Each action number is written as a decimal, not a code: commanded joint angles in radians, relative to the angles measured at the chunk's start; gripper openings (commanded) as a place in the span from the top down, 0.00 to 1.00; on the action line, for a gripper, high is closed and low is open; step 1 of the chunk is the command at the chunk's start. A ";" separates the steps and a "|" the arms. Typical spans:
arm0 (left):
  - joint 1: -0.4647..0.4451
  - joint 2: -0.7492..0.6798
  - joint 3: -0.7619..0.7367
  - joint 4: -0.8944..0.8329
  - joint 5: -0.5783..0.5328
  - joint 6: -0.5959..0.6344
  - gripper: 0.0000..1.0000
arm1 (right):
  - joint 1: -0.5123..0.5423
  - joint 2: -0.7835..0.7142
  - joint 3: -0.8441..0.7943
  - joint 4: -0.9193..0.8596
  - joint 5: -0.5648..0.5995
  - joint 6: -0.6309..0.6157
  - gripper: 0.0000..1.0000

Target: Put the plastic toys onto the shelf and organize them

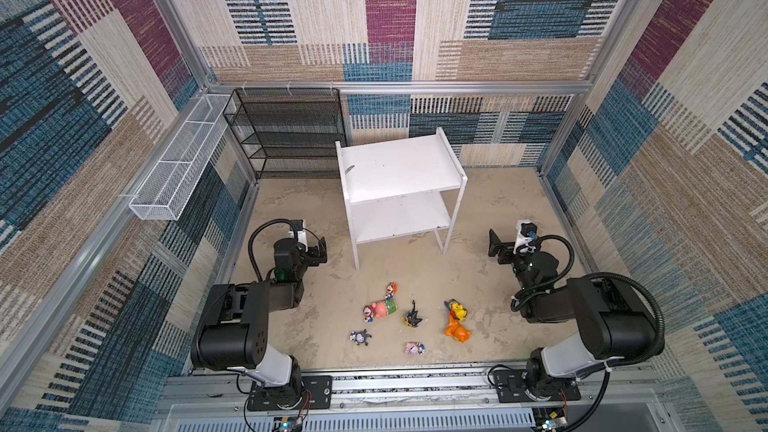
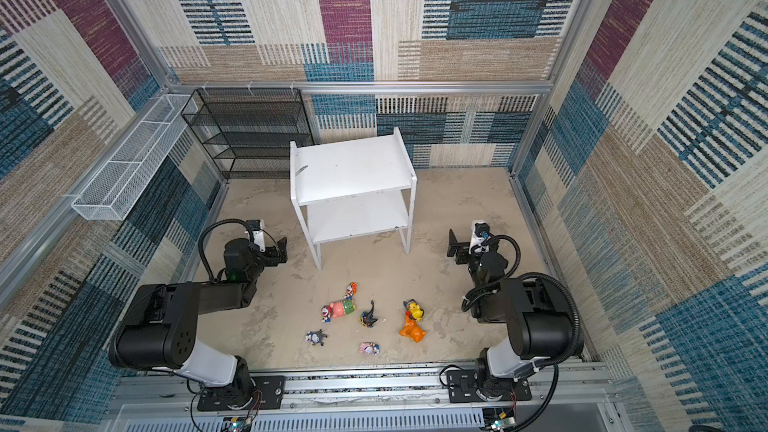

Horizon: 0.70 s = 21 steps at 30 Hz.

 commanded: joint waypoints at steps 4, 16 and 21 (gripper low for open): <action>0.002 0.001 0.003 0.021 0.002 0.019 0.01 | 0.001 -0.001 0.003 0.022 0.007 -0.001 0.01; 0.003 0.000 0.003 0.021 0.003 0.020 0.01 | 0.001 -0.001 0.002 0.023 0.007 -0.001 0.01; -0.043 -0.078 -0.005 -0.026 -0.159 0.016 0.01 | 0.001 0.000 0.003 0.024 0.008 0.000 0.01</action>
